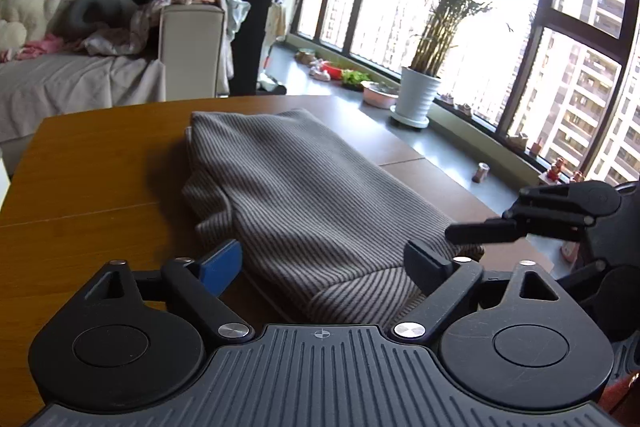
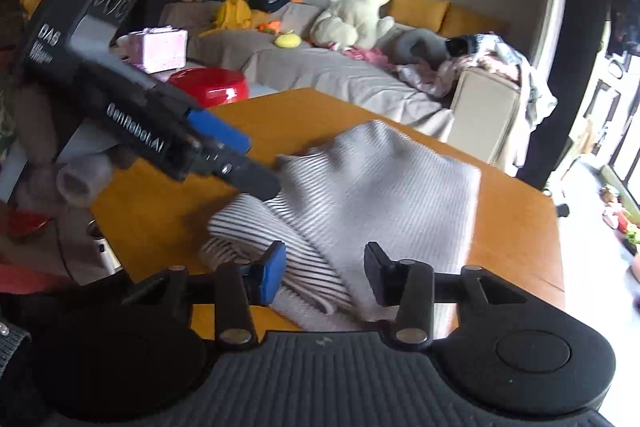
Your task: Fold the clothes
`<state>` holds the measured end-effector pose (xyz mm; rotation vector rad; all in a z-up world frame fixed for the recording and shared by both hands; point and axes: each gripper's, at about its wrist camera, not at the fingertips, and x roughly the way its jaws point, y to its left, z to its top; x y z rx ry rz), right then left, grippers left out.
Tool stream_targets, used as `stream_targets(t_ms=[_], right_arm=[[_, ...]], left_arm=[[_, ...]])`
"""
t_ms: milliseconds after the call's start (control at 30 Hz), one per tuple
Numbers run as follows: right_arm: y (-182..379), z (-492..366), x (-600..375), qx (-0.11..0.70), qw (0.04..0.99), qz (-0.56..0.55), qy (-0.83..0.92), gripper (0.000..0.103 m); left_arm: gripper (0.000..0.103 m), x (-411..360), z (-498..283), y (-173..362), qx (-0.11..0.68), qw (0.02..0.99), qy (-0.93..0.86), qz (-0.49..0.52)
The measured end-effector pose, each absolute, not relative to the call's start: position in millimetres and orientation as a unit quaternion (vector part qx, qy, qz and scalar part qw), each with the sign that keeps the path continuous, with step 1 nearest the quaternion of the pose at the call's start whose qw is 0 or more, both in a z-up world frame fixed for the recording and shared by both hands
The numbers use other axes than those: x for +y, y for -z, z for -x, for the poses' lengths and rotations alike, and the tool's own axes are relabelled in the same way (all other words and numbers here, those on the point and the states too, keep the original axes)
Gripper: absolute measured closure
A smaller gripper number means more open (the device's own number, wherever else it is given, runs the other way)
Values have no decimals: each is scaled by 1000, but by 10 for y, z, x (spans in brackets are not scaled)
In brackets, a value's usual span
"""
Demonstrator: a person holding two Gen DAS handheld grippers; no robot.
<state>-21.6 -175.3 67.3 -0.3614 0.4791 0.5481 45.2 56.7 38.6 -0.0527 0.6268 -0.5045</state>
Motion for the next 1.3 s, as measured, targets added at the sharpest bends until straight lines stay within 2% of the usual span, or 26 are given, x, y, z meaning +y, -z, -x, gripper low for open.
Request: stream_targets(t_ms=[33, 133, 233, 300, 367, 533, 633, 700, 800, 867, 967, 1133, 1200, 1233, 1267, 1300], right_arm=[[-687, 185, -1827, 232, 927, 172, -240, 54], [-635, 18, -2088, 249, 941, 117, -195, 54], [-450, -196, -2201, 284, 940, 78, -175, 56], [-274, -250, -2129, 310, 933, 73, -171, 57], [-200, -173, -2049, 305, 933, 81, -174, 66], [-186, -63, -1991, 300, 930, 89, -194, 66], [-230, -2, -1957, 284, 931, 136, -185, 56], [-302, 52, -1917, 271, 932, 165, -177, 53], [-432, 136, -1816, 253, 929, 171, -209, 44], [-442, 192, -1681, 249, 919, 179, -249, 27], [-403, 272, -1443, 245, 898, 207, -302, 23], [-219, 288, -1116, 243, 879, 266, -313, 18], [-230, 246, -1095, 250, 881, 261, -307, 18], [-236, 216, -1099, 255, 883, 258, -298, 21], [-242, 186, -1102, 259, 885, 256, -289, 32], [-251, 143, -1145, 267, 888, 239, -286, 37]], left_arm=[[41, 530, -471, -352, 309, 919, 242, 30], [41, 425, -506, -274, 320, 910, 262, 41], [35, 333, -494, -220, 323, 902, 285, 24], [34, 311, -529, -166, 333, 902, 276, 11], [31, 345, -594, -112, 343, 902, 263, 11], [31, 494, -665, -108, 346, 909, 233, 13], [31, 530, -638, -104, 344, 910, 231, 13], [30, 525, -607, -110, 339, 912, 229, 6], [21, 552, -565, -112, 334, 917, 219, -2], [21, 608, -552, -132, 332, 918, 219, 4], [20, 679, -499, -180, 323, 921, 216, 1], [10, 771, -384, -296, 305, 929, 207, -24], [8, 800, -334, -322, 298, 931, 209, -36], [8, 802, -313, -331, 295, 931, 211, -44], [8, 801, -293, -340, 292, 931, 213, -54], [7, 798, -276, -344, 290, 931, 214, -60]])
